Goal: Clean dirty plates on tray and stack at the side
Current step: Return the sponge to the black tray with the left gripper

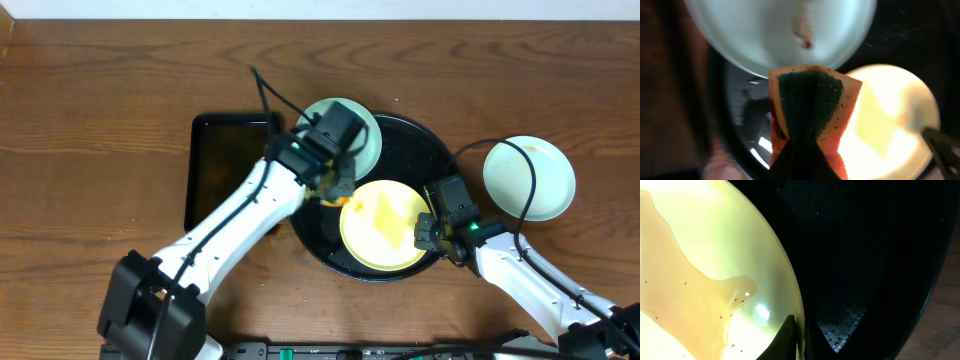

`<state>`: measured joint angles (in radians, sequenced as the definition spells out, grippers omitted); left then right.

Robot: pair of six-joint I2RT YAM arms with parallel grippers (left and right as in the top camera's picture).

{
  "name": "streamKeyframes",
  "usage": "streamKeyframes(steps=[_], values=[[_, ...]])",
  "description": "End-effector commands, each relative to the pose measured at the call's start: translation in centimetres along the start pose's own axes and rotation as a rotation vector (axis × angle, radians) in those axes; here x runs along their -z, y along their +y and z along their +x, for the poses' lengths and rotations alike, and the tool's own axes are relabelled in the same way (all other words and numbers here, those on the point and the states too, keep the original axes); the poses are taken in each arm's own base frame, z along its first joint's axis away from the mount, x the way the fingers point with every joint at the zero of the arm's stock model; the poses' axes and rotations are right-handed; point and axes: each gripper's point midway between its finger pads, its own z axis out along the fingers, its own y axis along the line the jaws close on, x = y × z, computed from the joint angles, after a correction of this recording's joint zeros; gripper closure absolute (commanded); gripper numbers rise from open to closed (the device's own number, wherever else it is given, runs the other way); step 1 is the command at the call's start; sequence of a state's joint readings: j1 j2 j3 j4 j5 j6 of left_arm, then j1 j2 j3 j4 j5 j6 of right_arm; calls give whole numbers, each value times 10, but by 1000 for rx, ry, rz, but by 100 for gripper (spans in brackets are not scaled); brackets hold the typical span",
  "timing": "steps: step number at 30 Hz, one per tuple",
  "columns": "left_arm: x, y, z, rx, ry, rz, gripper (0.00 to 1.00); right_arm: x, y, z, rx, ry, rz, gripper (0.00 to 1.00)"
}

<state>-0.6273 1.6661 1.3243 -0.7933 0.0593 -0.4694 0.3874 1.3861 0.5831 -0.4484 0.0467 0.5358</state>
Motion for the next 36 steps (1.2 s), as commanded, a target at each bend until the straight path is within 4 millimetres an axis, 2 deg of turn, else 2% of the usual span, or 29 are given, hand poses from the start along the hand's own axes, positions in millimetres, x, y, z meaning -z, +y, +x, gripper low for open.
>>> streamKeyframes(steps=[1, 7, 11, 14, 22, 25, 27, 30, 33, 36], values=[[2, 43, -21, 70, -37, -83, 92, -2, -8, 3, 17, 0, 37, 94], [4, 103, -42, 177, -49, -118, 93, -2, -8, 3, 17, 0, 37, 95], [-7, 140, -44, 219, -12, -152, 92, -2, -8, 3, 17, 0, 37, 96], [-23, 165, -40, 264, 44, -164, 93, -2, -8, 3, 18, 1, 37, 97], [-69, 202, -18, 348, 200, -101, 93, -2, -8, 3, 17, 1, 37, 97], [-77, 217, -12, 379, 231, -117, 92, -2, -8, 3, 17, 1, 37, 97], [-77, 244, -5, 412, 241, -198, 93, -2, -8, 3, 17, 1, 37, 98], [-71, 268, 1, 441, 246, -286, 93, -2, -8, 3, 17, 1, 37, 98], [-68, 273, 5, 502, 253, -291, 92, -2, -8, 3, 17, 1, 37, 98], [-72, 255, 4, 489, 270, -179, 93, -2, -8, 3, 17, 1, 37, 98]])
